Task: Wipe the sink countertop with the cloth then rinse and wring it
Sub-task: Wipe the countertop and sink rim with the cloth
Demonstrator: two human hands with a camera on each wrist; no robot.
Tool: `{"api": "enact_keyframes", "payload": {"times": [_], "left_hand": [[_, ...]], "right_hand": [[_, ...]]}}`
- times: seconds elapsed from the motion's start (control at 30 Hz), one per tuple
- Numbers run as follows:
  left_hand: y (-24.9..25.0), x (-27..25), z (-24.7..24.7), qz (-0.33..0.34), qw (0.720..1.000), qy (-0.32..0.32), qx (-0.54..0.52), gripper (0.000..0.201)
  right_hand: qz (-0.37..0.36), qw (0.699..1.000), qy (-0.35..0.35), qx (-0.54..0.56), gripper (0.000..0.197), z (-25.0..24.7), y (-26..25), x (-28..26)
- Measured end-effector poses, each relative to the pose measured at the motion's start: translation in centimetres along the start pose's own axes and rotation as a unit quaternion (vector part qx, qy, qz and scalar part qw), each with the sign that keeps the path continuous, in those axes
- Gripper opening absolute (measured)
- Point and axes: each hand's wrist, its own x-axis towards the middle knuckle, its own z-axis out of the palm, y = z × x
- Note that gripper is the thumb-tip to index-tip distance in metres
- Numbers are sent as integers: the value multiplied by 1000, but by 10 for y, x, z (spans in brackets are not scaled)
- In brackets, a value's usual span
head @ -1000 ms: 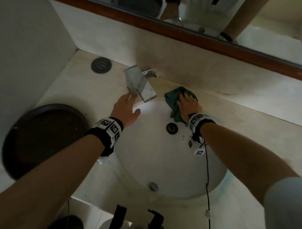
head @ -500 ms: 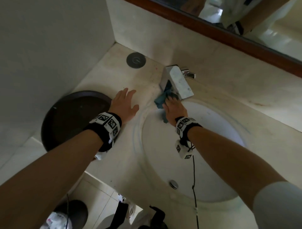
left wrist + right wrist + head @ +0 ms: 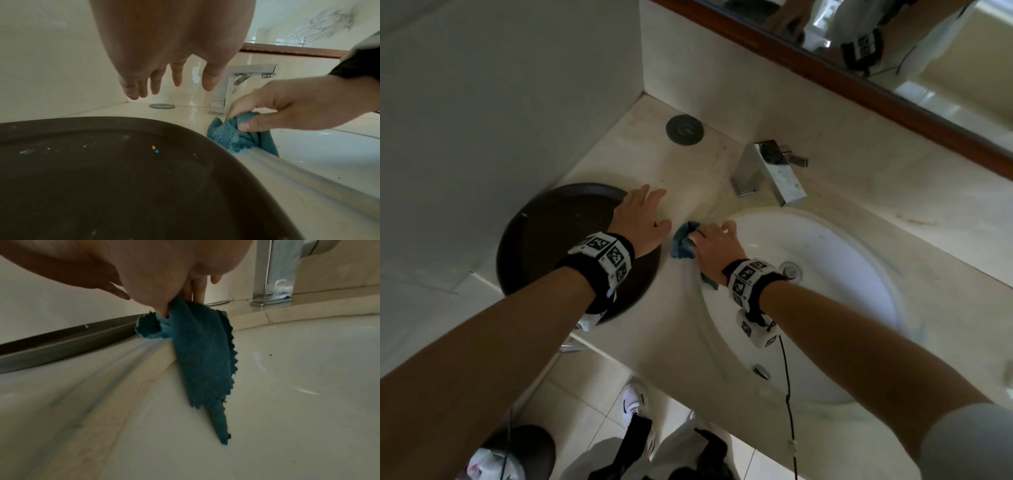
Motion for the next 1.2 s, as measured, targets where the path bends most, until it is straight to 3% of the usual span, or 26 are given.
{"api": "enact_keyframes", "payload": {"times": [0.2, 0.4, 0.67, 0.93, 1.2], "left_hand": [[-13, 3, -3, 2, 1000, -9, -5, 62], [-16, 11, 8, -15, 1000, -19, -8, 63], [-16, 25, 8, -48, 999, -14, 2, 62], [-21, 5, 6, -42, 999, -11, 25, 60], [-28, -42, 2, -6, 999, -4, 39, 63]], "right_hand": [[66, 997, -17, 35, 44, 6, 3, 16], [108, 988, -90, 61, 59, 7, 29, 44], [95, 989, -101, 49, 58, -2, 50, 81], [62, 993, -98, 36, 54, 4, 34, 58], [52, 990, -118, 53, 57, 26, -28, -18]]}}
